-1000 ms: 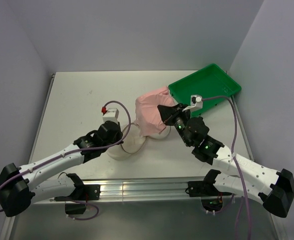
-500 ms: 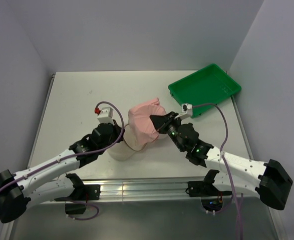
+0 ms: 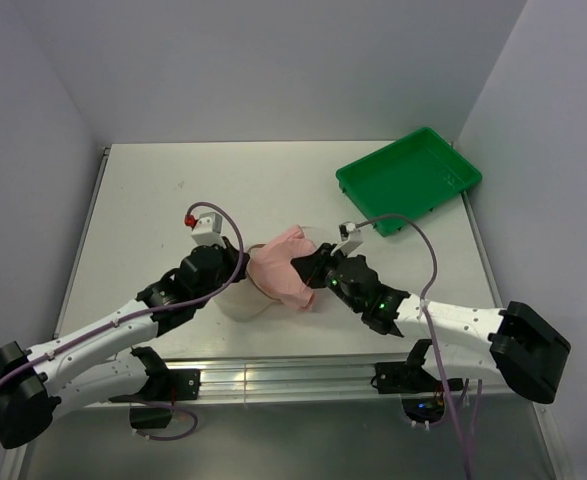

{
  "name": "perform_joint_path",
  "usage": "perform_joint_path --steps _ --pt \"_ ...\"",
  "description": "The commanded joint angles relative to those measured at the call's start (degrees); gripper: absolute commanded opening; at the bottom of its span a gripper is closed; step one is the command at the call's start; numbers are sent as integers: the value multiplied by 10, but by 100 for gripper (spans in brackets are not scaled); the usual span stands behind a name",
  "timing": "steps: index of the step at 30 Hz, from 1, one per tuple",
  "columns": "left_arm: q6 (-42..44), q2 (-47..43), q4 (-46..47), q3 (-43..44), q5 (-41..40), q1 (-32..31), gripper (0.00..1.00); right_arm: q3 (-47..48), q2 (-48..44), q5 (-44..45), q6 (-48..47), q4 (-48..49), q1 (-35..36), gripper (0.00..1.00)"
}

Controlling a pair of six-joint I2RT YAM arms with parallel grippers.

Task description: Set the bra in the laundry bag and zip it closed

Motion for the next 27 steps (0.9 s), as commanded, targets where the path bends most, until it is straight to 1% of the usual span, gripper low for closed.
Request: perform_joint_path --steps 1,8,12,17,21,23,25,27 --pt "-8 -13 30 -2 5 2 0 34 34 -45 -36 -10 4 0" --pt "4 -17 50 -4 49 2 0 122 143 -126 -84 -46 6 0" --pt "10 -22 57 -8 77 2 0 173 181 -136 -96 -61 6 0" --pt "9 -34 85 -25 103 2 0 226 241 -167 -83 -73 11 0" --pt "13 -51 111 -46 99 2 0 226 266 -173 -56 -54 13 0" --pt "18 -56 111 -54 77 3 0 226 277 -193 -55 -53 19 0" --pt "30 -64 115 -57 68 4 0 219 273 -175 -56 -54 26 0" --pt "34 -69 119 -60 57 7 0 198 246 -171 -55 -52 28 0"
